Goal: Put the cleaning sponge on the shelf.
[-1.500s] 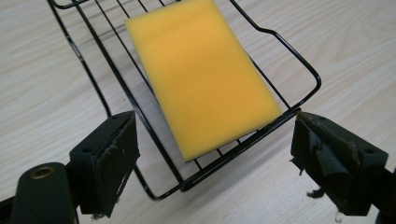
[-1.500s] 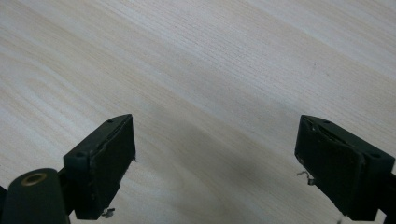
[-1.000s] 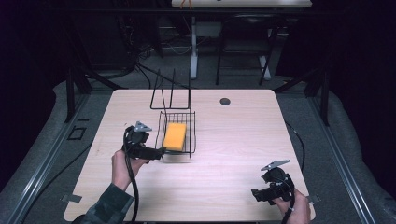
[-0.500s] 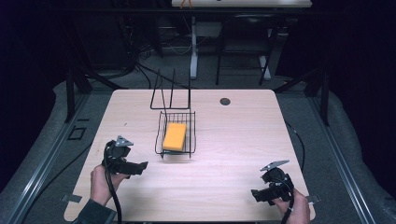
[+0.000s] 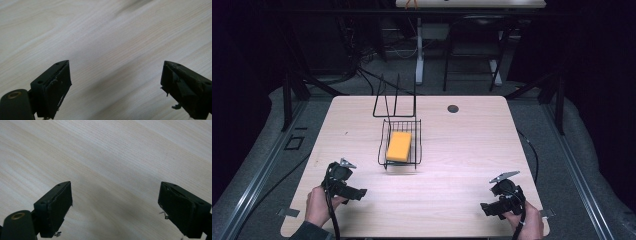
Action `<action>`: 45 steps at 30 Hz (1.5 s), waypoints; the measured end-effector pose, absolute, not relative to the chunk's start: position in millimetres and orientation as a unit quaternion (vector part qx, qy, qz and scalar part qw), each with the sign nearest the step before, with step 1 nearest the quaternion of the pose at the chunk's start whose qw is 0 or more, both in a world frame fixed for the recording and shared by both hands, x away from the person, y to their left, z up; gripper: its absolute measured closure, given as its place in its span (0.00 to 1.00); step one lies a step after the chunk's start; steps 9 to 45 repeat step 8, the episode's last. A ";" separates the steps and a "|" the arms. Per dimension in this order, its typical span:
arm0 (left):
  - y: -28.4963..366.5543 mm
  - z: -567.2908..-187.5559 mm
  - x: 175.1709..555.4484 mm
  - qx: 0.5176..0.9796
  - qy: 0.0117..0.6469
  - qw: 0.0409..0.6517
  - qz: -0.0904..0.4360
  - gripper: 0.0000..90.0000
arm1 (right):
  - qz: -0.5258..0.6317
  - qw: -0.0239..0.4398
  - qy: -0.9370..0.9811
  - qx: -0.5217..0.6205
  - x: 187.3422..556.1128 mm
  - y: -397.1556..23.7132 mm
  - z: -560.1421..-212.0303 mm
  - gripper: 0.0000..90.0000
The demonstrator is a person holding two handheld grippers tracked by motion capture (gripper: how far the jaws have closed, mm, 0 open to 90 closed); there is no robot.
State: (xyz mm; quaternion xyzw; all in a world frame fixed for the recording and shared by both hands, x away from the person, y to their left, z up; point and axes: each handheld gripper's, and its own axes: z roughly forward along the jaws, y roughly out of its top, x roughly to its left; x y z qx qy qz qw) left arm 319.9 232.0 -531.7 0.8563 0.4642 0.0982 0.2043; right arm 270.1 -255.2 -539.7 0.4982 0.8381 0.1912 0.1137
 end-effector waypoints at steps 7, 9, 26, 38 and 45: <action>231.2 -535.5 321.9 0.860 0.461 0.198 0.091 0.03 | 0.193 0.117 0.836 0.500 269.7 -258.0 -538.3 0.13; 231.0 -535.4 321.8 0.860 0.461 0.199 0.090 0.03 | 0.193 0.117 0.835 0.502 269.6 -258.2 -537.7 0.13; 231.0 -535.4 321.8 0.860 0.461 0.199 0.090 0.03 | 0.193 0.117 0.835 0.502 269.6 -258.2 -537.7 0.13; 231.0 -535.4 321.8 0.860 0.461 0.199 0.090 0.03 | 0.193 0.117 0.835 0.502 269.6 -258.2 -537.7 0.13; 231.0 -535.4 321.8 0.860 0.461 0.199 0.090 0.03 | 0.193 0.117 0.835 0.502 269.6 -258.2 -537.7 0.13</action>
